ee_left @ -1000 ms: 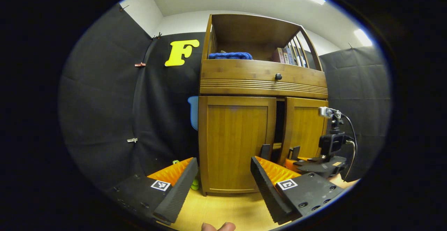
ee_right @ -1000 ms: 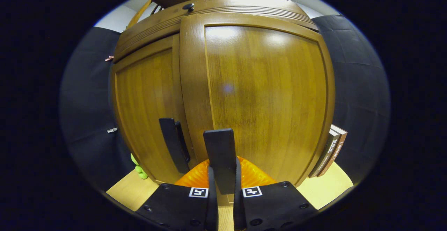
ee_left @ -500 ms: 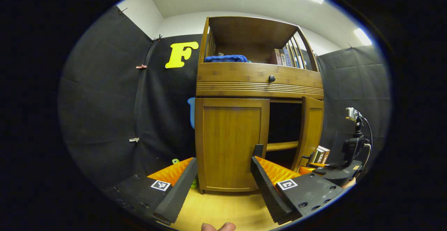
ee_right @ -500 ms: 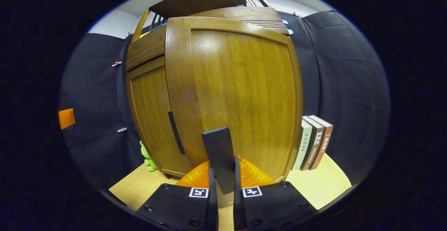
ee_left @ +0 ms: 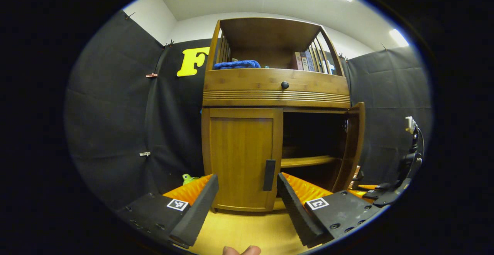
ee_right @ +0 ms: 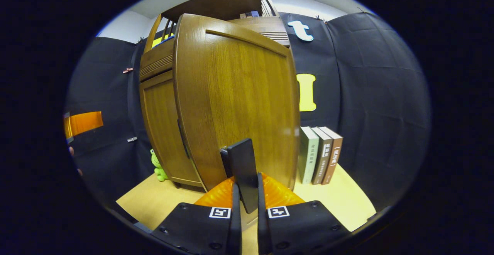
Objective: Open the right door of the double-door shoe cabinet with the right hand, and open the left door with the left hand.
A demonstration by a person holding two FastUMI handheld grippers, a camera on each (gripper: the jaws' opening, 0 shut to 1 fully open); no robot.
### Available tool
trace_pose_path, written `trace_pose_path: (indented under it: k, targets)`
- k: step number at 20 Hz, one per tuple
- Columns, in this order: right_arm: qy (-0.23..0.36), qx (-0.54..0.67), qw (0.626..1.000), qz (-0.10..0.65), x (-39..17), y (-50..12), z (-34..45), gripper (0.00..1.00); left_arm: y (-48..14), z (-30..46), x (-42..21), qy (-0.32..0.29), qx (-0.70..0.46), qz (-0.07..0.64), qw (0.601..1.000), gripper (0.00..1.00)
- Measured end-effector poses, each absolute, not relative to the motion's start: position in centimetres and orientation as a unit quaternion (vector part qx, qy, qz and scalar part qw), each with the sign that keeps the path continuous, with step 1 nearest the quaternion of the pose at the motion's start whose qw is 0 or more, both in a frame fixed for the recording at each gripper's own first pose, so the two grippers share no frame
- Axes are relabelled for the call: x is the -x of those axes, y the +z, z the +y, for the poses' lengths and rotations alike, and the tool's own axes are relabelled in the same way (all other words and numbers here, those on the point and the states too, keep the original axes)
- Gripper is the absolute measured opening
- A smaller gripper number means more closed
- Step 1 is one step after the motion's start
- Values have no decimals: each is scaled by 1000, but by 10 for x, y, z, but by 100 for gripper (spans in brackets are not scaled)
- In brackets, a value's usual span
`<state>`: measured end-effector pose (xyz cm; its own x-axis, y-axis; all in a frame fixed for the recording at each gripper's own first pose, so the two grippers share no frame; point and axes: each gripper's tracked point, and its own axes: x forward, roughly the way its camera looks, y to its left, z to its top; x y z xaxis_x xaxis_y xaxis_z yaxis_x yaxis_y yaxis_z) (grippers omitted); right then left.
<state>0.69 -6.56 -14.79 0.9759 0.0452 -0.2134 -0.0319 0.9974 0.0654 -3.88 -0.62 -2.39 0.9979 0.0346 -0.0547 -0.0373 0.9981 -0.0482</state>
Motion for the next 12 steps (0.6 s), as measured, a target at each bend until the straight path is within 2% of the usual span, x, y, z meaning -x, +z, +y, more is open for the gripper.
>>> trace_pose_path:
  k: [10,12]
  targets:
    - [16,-26,994,109,11,-136,-141,19,-17,-68,16,1,28,34,999,95]
    - [-1,-17,995,101,15,-134,-164,19,-17,-76,12,-2,29,36,999,95]
